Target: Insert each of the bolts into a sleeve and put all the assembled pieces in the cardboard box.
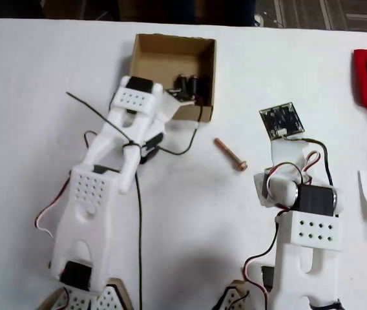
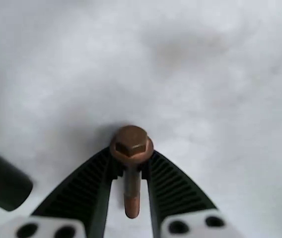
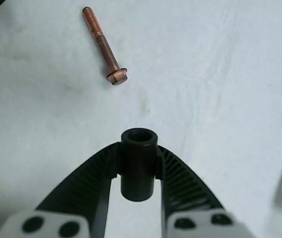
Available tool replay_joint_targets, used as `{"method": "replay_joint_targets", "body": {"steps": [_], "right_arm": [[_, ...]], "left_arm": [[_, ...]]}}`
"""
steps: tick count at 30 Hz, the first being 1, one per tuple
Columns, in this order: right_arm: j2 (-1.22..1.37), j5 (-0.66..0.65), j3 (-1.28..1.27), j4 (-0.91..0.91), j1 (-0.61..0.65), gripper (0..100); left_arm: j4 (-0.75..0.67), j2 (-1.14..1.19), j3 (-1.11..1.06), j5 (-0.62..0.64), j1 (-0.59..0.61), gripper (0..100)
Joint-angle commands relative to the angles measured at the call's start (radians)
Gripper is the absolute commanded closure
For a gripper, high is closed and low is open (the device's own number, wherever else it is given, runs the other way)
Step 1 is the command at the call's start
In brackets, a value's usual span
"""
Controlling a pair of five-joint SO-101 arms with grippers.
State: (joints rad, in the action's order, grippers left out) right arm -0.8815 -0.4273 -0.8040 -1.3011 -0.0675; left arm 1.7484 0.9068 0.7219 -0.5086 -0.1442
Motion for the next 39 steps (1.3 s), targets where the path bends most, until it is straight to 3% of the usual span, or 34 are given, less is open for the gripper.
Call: {"method": "replay_joint_targets", "body": {"steps": [1, 4, 9, 13, 19, 23, 32, 35, 39], "right_arm": [[-0.033, 0.005, 0.005, 0.019, 0.010, 97.5], [-0.033, 0.005, 0.005, 0.028, 0.010, 97.5], [-0.035, 0.005, 0.003, 0.039, 0.010, 97.5], [-0.035, 0.005, 0.003, 0.039, 0.012, 97.5], [-0.044, 0.006, 0.003, 0.039, 0.012, 97.5], [-0.166, 0.071, -0.043, 0.059, 0.061, 97.5], [-0.538, 0.089, -0.397, 0.394, 0.297, 97.5], [-0.521, 0.094, -0.471, 0.539, 0.355, 97.5], [-0.469, 0.221, -0.572, 0.769, 0.412, 97.5]], "left_arm": [[0.009, -0.026, 0.059, -0.002, 0.014, 97], [0.034, -0.052, 0.107, 0.003, 0.014, 97], [0.037, -0.212, 0.122, 0.173, 0.018, 97], [0.038, -0.371, 0.114, 0.190, 0.015, 97], [0.017, -0.624, -0.108, 0.273, 0.014, 97], [-0.129, -0.793, -0.323, 0.330, 0.032, 97], [-0.497, -1.267, -0.845, 0.632, 0.017, 97], [-0.569, -1.350, -0.915, 0.694, -0.005, 97], [-0.623, -1.367, -0.909, 0.801, -0.041, 97]]}}
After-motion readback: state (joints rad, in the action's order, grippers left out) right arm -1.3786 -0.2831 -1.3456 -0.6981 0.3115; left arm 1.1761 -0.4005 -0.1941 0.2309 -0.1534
